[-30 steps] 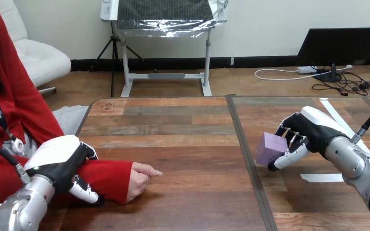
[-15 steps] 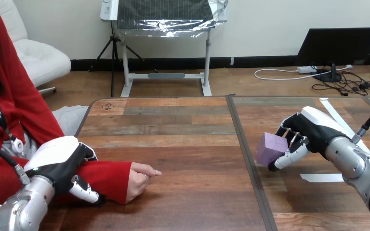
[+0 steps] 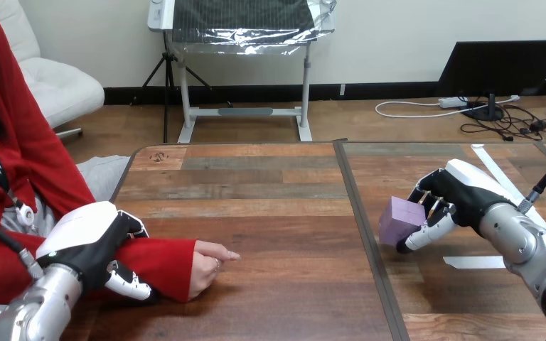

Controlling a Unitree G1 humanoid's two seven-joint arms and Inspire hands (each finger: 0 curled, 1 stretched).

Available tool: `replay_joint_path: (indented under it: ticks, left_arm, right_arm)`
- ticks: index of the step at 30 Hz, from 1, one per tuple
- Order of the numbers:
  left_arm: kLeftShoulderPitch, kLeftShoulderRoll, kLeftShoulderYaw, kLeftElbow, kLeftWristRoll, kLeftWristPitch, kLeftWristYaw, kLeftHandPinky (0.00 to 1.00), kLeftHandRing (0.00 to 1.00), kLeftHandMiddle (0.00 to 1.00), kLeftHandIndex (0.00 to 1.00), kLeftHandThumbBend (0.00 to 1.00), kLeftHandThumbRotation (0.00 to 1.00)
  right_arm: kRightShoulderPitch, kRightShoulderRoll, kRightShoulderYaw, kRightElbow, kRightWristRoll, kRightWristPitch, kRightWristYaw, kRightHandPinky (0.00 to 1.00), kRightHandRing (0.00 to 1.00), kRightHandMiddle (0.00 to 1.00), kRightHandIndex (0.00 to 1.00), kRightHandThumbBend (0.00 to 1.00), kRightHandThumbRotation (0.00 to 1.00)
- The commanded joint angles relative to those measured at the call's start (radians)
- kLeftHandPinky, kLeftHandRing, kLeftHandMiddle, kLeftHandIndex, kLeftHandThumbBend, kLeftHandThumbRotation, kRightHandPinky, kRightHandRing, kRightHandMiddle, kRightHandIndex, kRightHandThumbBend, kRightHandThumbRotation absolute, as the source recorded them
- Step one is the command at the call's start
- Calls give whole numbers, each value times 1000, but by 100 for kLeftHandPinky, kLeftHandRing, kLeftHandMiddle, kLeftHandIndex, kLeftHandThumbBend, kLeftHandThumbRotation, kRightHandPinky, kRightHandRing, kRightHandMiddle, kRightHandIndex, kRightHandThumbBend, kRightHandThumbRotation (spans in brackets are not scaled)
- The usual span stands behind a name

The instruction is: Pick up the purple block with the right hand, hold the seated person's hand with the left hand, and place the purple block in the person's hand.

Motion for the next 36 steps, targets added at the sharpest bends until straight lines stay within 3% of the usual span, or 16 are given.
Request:
replay_joint_path:
  ticks: [1, 18, 27, 36]
  left_arm:
    - [-8, -19, 26, -83, -28, -27, 30, 31, 37, 45, 46, 79, 0]
    - [-3, -17, 74, -178, -62, -76, 82, 29, 35, 42, 43, 83, 0]
    - [-10, -16, 101, -247, -69, -70, 81, 26, 33, 41, 41, 84, 0]
    - [-22, -20, 124, -318, -77, -45, 72, 30, 36, 41, 41, 84, 0]
  right_arm:
    - [-57, 12, -22, -56, 24, -4, -13, 46, 48, 51, 51, 79, 0]
    - [-72, 36, -26, -64, 32, 1, 1, 47, 50, 52, 51, 78, 0]
    - [-80, 48, -25, -75, 34, -4, 1, 45, 48, 51, 50, 78, 0]
    - [-87, 59, -26, -81, 35, -8, 4, 43, 46, 49, 49, 78, 0]
